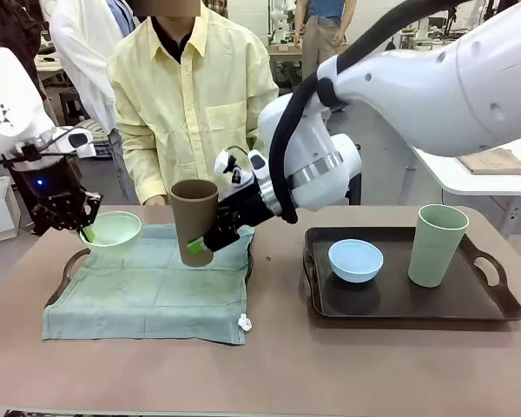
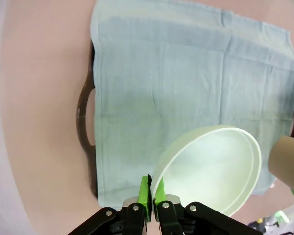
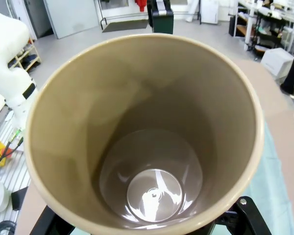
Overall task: Set up a tray with a mat and arrange the tableware.
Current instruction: Place the Picnic Bowl and Reusable plastic cup back onto the Handle tray in front of the human's position, then pick up the Picnic Bowl and Reusable plastic cup from the Handle tray in front of the human's position and hold them in the air.
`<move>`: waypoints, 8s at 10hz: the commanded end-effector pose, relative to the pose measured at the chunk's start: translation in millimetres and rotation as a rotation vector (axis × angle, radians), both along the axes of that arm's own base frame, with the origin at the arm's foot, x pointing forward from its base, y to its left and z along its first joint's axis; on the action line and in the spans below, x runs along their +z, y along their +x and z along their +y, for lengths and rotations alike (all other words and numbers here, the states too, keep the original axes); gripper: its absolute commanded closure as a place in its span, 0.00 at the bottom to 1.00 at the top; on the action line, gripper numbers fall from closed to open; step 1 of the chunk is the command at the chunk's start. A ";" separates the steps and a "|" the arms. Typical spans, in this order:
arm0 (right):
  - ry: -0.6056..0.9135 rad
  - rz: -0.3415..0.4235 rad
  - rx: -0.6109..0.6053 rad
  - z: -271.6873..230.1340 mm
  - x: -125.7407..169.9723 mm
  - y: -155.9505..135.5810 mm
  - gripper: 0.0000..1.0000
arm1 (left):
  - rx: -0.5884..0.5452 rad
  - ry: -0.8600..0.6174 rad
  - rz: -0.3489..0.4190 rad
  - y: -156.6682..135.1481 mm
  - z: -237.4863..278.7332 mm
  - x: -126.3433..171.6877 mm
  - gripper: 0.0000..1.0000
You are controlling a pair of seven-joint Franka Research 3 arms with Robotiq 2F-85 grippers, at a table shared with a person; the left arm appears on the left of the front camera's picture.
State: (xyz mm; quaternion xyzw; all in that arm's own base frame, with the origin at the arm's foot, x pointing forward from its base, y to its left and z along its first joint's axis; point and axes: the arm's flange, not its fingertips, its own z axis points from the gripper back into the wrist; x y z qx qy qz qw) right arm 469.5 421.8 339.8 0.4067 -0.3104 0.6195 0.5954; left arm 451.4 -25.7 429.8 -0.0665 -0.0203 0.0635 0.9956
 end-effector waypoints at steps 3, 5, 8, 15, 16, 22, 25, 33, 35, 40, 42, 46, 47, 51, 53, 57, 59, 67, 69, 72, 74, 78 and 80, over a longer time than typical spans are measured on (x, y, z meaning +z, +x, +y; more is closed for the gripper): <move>-0.007 0.016 0.004 1.0 -12.8 -0.8 0.19 | 0.001 -0.010 0.013 1.7 0.7 -9.6 0.96; -0.007 0.016 0.004 1.0 -12.8 -0.8 0.19 | 0.001 -0.010 0.013 1.7 0.7 -9.6 0.96; -0.014 0.026 0.019 -0.1 -25.9 3.0 0.19 | 0.024 -0.013 0.028 7.2 -0.5 -24.5 0.96; -0.022 0.023 0.081 7.7 -58.6 14.1 0.19 | 0.032 -0.012 -0.036 22.2 -24.9 -81.8 0.96; -0.022 0.021 0.081 7.9 -58.3 12.6 0.19 | 0.033 -0.006 -0.024 22.0 -26.1 -86.6 0.96; -0.070 -0.004 0.077 9.3 -65.4 11.9 0.19 | 0.028 -0.005 0.004 21.2 -26.6 -90.5 0.96; -0.088 -0.016 0.084 11.0 -71.2 11.0 0.19 | 0.021 -0.009 0.008 21.0 -26.8 -91.3 0.96; -0.219 -0.088 -0.003 -24.4 -28.6 -4.9 0.00 | 0.011 0.016 0.031 13.9 -12.9 -74.2 0.44; -0.260 -0.065 -0.071 -50.3 -12.7 -13.5 0.00 | -0.003 0.036 0.040 6.6 -8.2 -60.8 0.24; -0.521 0.225 -0.468 -90.2 76.0 -38.6 0.00 | -0.132 0.162 -0.098 -20.7 -27.0 27.3 0.00; -0.587 0.418 -0.676 -100.4 123.1 -53.8 0.00 | -0.171 0.196 -0.131 -23.7 -45.5 59.4 0.00; -0.694 0.525 -0.962 -98.9 218.8 -92.7 0.00 | -0.209 0.189 -0.141 -15.4 -78.4 101.5 0.00; -0.760 0.535 -1.022 -95.3 238.4 -100.8 0.00 | -0.217 0.191 -0.136 -12.0 -86.1 107.3 0.00; -0.785 0.545 -1.110 -100.3 266.7 -124.9 0.00 | -0.235 0.178 -0.149 -12.9 -94.0 113.7 0.00; -0.785 0.545 -1.110 -100.3 266.7 -124.9 0.00 | -0.235 0.178 -0.149 -12.9 -94.0 113.7 0.00; -0.785 0.545 -1.110 -100.3 266.7 -124.9 0.00 | -0.235 0.178 -0.149 -12.9 -94.0 113.7 0.00; -0.785 0.545 -1.110 -100.3 266.7 -124.9 0.00 | -0.235 0.178 -0.149 -12.9 -94.0 113.7 0.00; -0.785 0.545 -1.110 -100.3 266.7 -124.9 0.00 | -0.235 0.178 -0.149 -12.9 -94.0 113.7 0.00; -0.892 0.477 -1.174 -97.8 270.4 -129.5 0.00 | -0.223 0.174 -0.140 -9.0 -97.3 114.2 0.00; -0.954 0.578 -1.434 -211.3 255.5 -125.4 0.00 | -0.169 0.072 -0.106 -15.3 -81.2 107.4 0.00; -0.806 0.732 -1.516 -293.1 266.7 -131.6 0.00 | -0.180 -0.036 -0.125 -6.1 -72.1 105.9 0.00; -0.313 0.948 -1.423 -448.2 291.2 -187.7 0.00 | -0.121 -0.303 -0.031 17.5 2.2 109.6 0.00; -0.095 0.935 -1.307 -500.5 279.8 -199.9 0.00 | -0.104 -0.487 0.016 19.8 23.6 99.0 0.00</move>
